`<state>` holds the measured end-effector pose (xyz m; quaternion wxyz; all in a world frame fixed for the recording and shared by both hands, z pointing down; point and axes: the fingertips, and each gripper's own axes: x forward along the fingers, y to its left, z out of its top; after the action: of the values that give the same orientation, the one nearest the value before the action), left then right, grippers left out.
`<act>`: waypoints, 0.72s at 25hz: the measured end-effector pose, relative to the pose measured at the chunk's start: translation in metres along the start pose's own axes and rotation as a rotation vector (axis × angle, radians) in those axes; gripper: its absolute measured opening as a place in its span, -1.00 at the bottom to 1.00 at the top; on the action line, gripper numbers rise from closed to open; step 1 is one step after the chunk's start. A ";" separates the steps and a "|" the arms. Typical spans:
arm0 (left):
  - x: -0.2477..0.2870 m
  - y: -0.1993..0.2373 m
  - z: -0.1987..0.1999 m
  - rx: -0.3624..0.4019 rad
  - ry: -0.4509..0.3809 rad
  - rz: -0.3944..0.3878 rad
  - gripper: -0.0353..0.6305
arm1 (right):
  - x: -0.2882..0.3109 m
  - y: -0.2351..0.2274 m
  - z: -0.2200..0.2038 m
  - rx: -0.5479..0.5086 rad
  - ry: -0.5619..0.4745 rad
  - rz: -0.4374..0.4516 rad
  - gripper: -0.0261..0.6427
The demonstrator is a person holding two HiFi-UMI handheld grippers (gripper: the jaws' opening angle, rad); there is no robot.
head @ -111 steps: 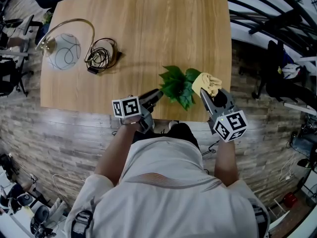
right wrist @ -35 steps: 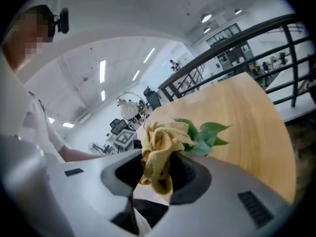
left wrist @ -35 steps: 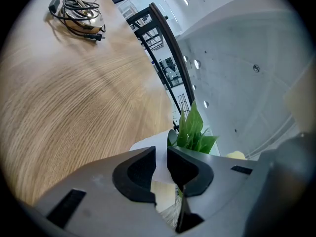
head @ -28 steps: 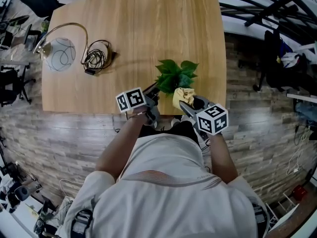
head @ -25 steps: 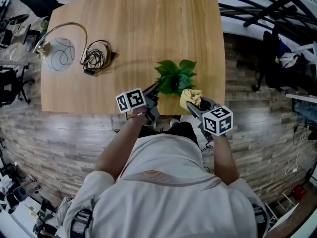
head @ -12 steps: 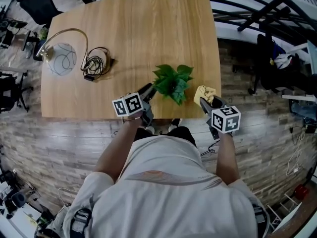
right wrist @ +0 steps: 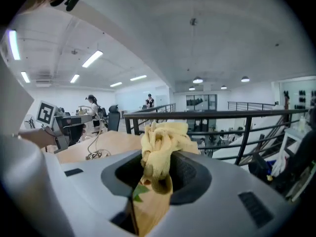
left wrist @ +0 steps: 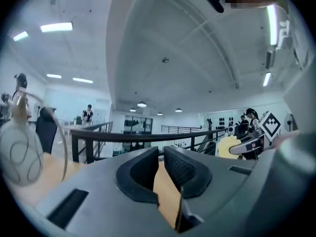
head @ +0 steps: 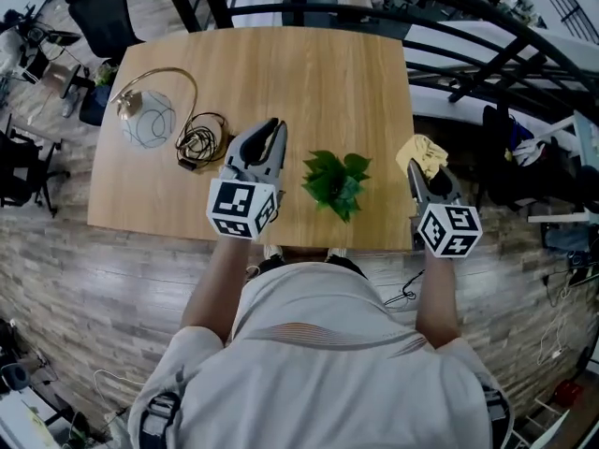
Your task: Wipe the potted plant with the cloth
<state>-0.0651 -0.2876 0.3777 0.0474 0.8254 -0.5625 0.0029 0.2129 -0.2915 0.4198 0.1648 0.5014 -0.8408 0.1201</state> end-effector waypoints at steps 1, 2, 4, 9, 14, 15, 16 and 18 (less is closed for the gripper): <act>0.001 -0.002 0.019 0.036 -0.033 -0.003 -0.77 | 0.001 0.001 0.019 -0.015 -0.040 -0.003 -0.36; 0.002 -0.005 0.037 0.065 -0.062 -0.003 -0.78 | 0.002 0.003 0.037 -0.028 -0.077 -0.006 -0.36; 0.002 -0.009 0.066 0.098 -0.110 -0.001 -0.79 | 0.006 0.009 0.069 -0.054 -0.146 -0.012 -0.36; 0.002 -0.020 0.103 0.097 -0.171 -0.010 -0.80 | 0.012 0.033 0.132 -0.160 -0.307 -0.038 -0.36; 0.003 -0.021 0.109 0.114 -0.183 0.003 -0.80 | 0.021 0.058 0.154 -0.233 -0.356 -0.023 -0.38; 0.003 -0.020 0.109 0.113 -0.183 0.004 -0.80 | 0.023 0.060 0.155 -0.234 -0.357 -0.019 -0.38; 0.003 -0.020 0.109 0.112 -0.183 0.004 -0.80 | 0.023 0.062 0.155 -0.234 -0.359 -0.017 -0.38; 0.003 -0.019 0.109 0.108 -0.183 0.005 -0.80 | 0.023 0.063 0.157 -0.236 -0.367 -0.016 -0.38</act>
<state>-0.0520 -0.2922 0.2678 -0.0487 0.8221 -0.5657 -0.0422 0.1221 -0.3380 0.2832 0.0675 0.4986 -0.8611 -0.0737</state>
